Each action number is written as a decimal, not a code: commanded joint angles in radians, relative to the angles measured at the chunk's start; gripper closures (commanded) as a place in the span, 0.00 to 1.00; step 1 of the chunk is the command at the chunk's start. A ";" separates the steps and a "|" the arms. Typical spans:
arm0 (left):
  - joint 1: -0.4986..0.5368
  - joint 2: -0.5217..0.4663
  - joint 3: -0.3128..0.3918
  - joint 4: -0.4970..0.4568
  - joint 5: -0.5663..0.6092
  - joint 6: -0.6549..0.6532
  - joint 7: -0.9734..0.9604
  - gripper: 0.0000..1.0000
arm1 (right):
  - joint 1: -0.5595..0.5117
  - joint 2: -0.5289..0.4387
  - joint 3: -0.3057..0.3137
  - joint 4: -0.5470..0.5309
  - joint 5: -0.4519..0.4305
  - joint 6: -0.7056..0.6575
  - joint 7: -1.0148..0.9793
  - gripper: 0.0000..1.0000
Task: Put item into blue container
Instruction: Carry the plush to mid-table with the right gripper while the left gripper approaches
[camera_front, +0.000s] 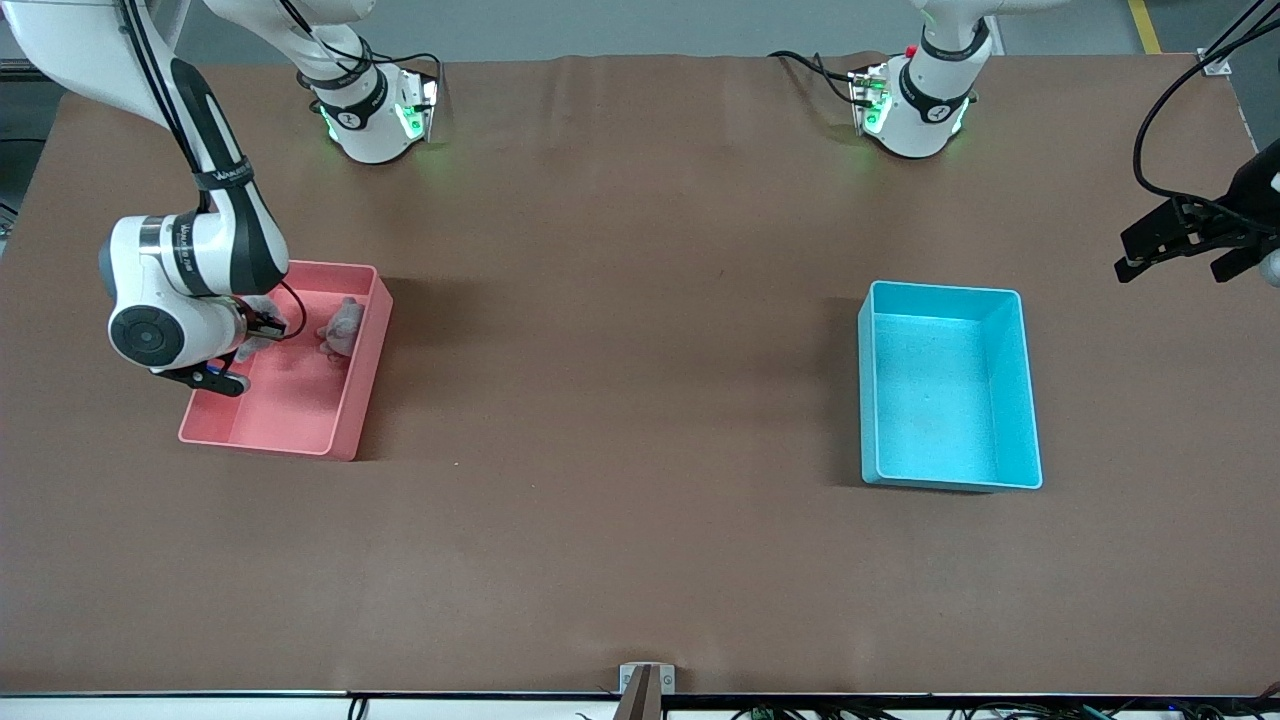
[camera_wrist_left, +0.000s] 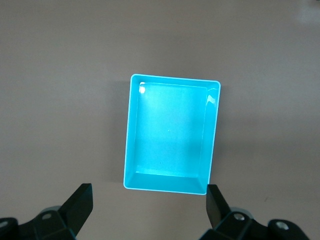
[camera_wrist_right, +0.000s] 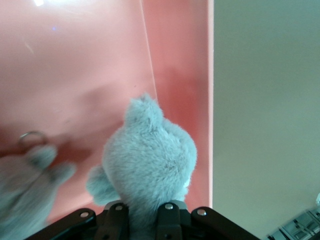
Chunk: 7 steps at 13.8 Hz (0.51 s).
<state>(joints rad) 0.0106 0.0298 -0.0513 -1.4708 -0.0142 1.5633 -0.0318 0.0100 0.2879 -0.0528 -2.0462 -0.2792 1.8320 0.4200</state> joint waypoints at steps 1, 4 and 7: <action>0.000 0.004 -0.001 -0.002 -0.012 0.003 0.006 0.00 | 0.062 -0.006 0.002 0.147 0.063 -0.178 0.016 1.00; -0.001 0.007 -0.002 -0.008 -0.010 0.000 -0.002 0.00 | 0.105 -0.004 0.001 0.260 0.162 -0.288 0.063 1.00; -0.009 0.042 -0.007 -0.008 -0.010 -0.005 0.012 0.00 | 0.165 -0.004 0.001 0.314 0.240 -0.332 0.156 1.00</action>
<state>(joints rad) 0.0053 0.0455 -0.0549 -1.4827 -0.0142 1.5627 -0.0300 0.1417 0.2850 -0.0482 -1.7583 -0.0907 1.5256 0.5109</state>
